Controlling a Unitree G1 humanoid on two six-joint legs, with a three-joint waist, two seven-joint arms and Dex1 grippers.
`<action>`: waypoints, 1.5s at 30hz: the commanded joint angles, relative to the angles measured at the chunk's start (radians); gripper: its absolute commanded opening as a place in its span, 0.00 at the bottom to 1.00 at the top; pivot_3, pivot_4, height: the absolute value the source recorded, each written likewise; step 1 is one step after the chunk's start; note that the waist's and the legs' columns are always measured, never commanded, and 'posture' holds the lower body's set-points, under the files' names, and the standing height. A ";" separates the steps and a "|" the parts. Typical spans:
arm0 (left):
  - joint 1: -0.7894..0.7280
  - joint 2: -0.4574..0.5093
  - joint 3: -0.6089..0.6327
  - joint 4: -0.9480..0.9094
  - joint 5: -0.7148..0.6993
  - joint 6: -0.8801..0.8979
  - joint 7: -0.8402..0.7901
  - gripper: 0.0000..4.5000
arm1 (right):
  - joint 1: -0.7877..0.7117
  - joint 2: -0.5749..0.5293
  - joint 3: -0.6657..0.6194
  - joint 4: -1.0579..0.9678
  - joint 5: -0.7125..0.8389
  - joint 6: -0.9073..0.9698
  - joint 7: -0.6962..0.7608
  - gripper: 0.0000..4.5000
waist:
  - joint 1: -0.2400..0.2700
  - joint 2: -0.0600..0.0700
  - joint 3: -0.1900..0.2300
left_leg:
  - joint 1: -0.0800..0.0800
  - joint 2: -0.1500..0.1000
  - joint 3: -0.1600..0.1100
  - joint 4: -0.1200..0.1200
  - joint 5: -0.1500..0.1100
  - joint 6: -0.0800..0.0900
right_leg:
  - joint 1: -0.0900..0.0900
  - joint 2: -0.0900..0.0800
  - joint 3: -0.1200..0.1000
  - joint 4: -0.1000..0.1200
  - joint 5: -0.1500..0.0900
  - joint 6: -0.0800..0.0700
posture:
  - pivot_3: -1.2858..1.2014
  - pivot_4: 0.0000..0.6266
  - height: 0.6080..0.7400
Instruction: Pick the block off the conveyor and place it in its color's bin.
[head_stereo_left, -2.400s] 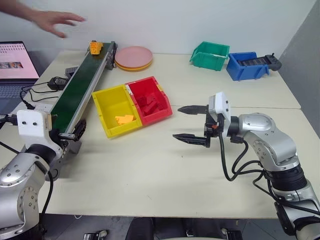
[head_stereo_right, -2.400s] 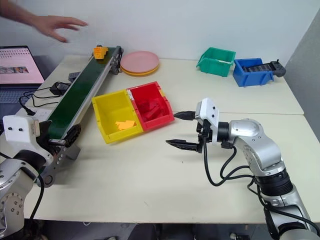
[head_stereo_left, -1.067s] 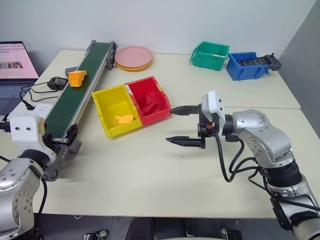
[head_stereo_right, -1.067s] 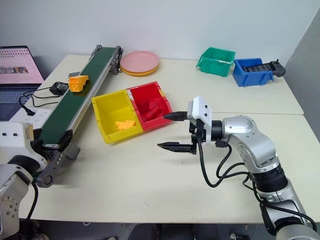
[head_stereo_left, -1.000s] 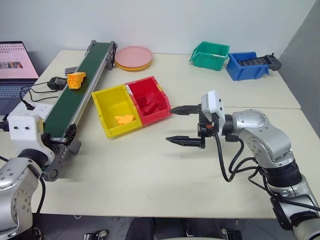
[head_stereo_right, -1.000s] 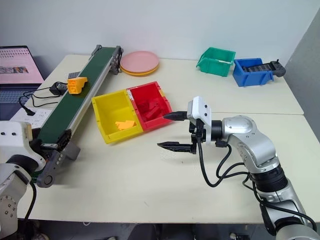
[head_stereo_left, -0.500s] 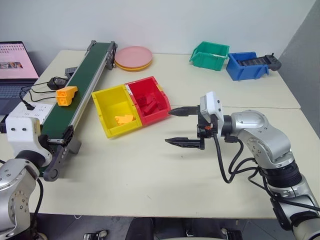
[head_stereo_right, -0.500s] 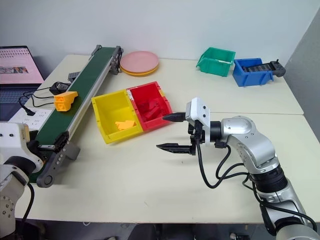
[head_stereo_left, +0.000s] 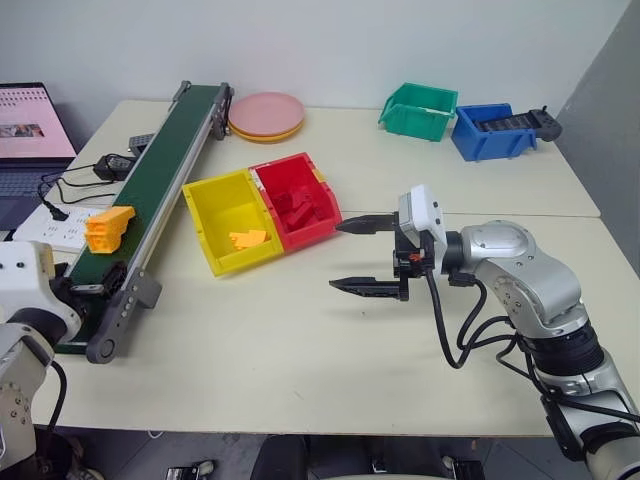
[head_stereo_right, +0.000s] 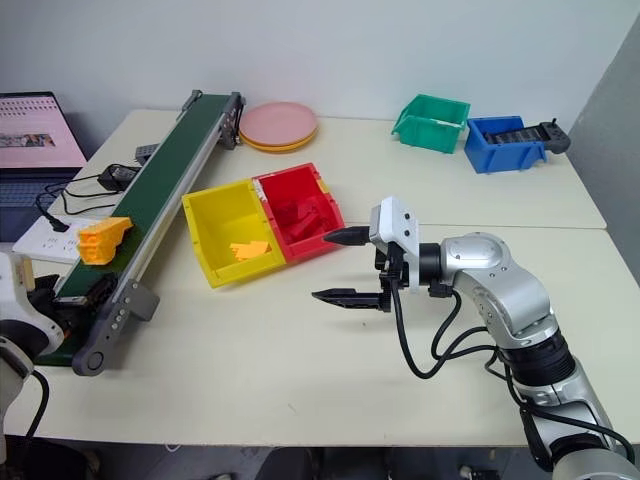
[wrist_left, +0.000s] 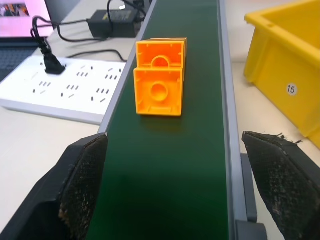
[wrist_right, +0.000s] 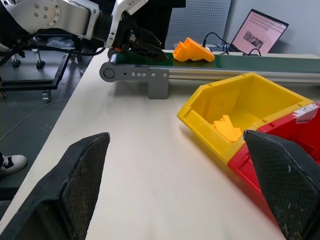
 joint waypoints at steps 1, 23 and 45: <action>-0.005 0.019 0.033 0.003 0.005 0.006 0.010 1.00 | -0.010 -0.011 -0.015 -0.045 0.013 0.004 0.008 1.00 | 0.000 0.000 0.000 | 0.000 0.000 0.000 0.000 0.000 0.000 | 0.000 0.000 0.000 0.000 0.000 0.000 | 0.52 0.24 1.00; -0.003 -0.064 0.015 -0.174 0.041 -0.012 0.142 0.34 | -0.028 -0.024 -0.031 -0.034 0.023 -0.013 0.049 1.00 | -0.003 0.000 0.000 | 0.000 0.000 0.000 0.000 0.000 0.000 | 0.000 0.000 0.000 0.000 0.000 0.000 | 0.52 0.24 1.00; -0.556 -0.073 -0.519 0.109 0.108 -0.063 0.032 0.34 | -0.068 -0.134 -0.132 -0.115 0.085 0.050 0.001 1.00 | 0.015 -0.001 0.000 | -0.002 -0.001 0.000 0.001 0.000 0.000 | 0.000 0.000 -0.001 0.000 0.000 0.000 | 0.52 0.24 1.00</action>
